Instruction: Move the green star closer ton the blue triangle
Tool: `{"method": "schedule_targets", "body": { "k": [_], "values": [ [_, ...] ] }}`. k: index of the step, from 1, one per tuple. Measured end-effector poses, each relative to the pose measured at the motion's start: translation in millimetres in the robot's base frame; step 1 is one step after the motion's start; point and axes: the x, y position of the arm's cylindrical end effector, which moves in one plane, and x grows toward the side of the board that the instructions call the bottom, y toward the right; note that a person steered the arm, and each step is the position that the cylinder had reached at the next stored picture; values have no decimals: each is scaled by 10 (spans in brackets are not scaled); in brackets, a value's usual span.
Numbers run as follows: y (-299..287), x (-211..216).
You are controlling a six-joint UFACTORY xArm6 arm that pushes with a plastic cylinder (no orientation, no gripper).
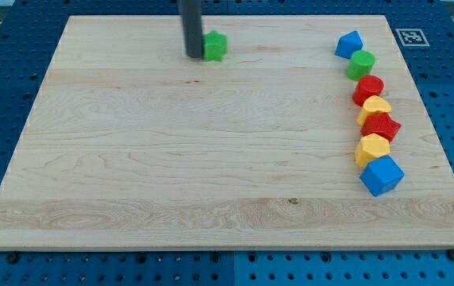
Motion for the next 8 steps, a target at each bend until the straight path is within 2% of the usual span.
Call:
{"method": "schedule_targets", "body": {
  "k": [4,5,8],
  "values": [
    [1567,-340],
    [1753,-365],
    [1662,-606]
  ]
}}
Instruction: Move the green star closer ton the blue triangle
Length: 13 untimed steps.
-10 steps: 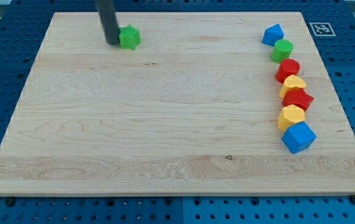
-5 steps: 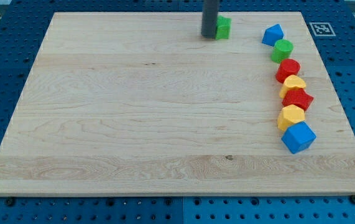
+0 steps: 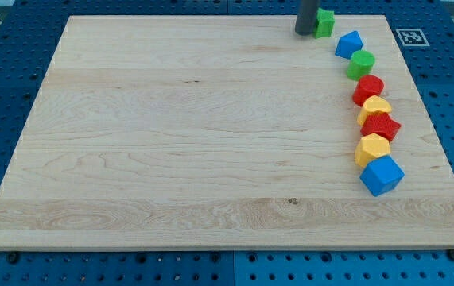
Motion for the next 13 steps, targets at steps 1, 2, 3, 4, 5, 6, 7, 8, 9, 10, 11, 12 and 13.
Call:
{"method": "schedule_targets", "body": {
  "k": [1,2,3,4,5,6,7,8,9,10,11,12,13],
  "values": [
    [-133,-165],
    [-133,-246],
    [46,-247],
    [260,-233],
    [286,-222],
    [-90,-217],
    [-174,-116],
    [-81,-51],
    [-10,-51],
    [153,-51],
    [282,-51],
    [363,-51],
    [77,-51]
  ]
}}
